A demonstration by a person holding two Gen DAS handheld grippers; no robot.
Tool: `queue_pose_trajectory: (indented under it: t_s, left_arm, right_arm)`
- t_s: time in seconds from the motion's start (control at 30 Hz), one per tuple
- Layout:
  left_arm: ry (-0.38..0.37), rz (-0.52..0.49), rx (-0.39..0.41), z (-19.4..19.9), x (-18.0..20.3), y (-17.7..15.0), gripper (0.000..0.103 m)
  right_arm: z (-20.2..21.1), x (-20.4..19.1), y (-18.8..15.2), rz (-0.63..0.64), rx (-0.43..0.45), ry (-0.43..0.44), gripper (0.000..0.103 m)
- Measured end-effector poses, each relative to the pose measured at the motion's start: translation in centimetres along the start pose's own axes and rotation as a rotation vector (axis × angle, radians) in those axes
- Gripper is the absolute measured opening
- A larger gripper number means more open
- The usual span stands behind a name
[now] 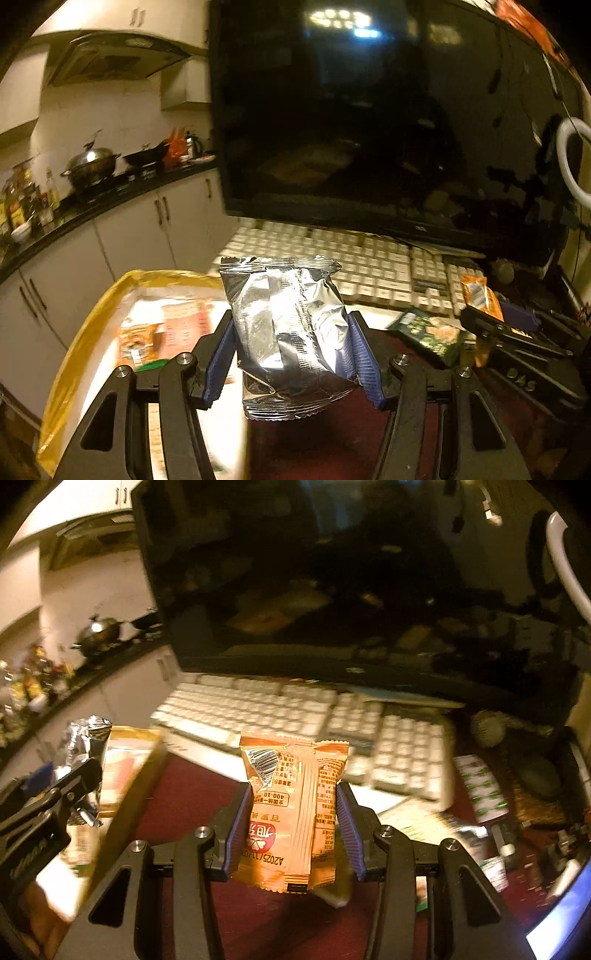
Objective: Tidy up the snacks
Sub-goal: 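Carry both packets over the gold tray and open both grippers to drop them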
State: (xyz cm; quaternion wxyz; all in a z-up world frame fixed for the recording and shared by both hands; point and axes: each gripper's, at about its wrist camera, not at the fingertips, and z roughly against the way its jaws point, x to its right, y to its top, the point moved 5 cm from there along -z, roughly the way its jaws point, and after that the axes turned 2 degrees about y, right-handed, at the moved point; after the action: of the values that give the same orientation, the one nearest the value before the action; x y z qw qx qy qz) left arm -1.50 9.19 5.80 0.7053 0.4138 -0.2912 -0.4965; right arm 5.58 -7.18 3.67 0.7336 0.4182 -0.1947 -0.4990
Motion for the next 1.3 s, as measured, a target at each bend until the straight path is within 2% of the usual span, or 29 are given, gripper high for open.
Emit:
queue_pose_trajectory:
  t_s: [0.17,0.3,0.5,0.63,0.87,1.1,1.3]
  left_arm:
    - [0.064,0.066,-0.023,0.3,-5.6,-0.7,0.063]
    - [0.116,0.117,-0.071,-0.1,-9.9,-2.5,0.063]
    - [0.122,0.155,-0.119,-0.9,-12.3,-4.6,0.063]
    - [0.116,0.139,-0.11,-0.6,-12.0,-4.8,0.063]
    - [0.107,0.148,-0.163,-1.0,-12.6,-5.5,0.062]
    - [0.114,0.156,-0.2,-1.6,-13.6,-6.6,0.062]
    - [0.117,0.154,-0.196,-1.6,-13.7,-6.8,0.062]
  right_arm:
    - [-0.2,-4.2,-0.1,0.017,-0.047,0.127,0.045]
    - [-0.8,-7.9,0.1,0.043,-0.083,0.213,0.045]
    - [-2.5,-14.1,0.4,0.088,-0.139,0.323,0.045]
    - [-4.0,-17.3,0.2,0.122,-0.171,0.351,0.045]
    - [-7.9,-20.4,-0.4,0.107,-0.276,0.398,0.045]
    - [-9.3,-21.7,-1.6,0.122,-0.317,0.39,0.045]
    - [-9.5,-22.1,-2.1,0.15,-0.323,0.372,0.046]
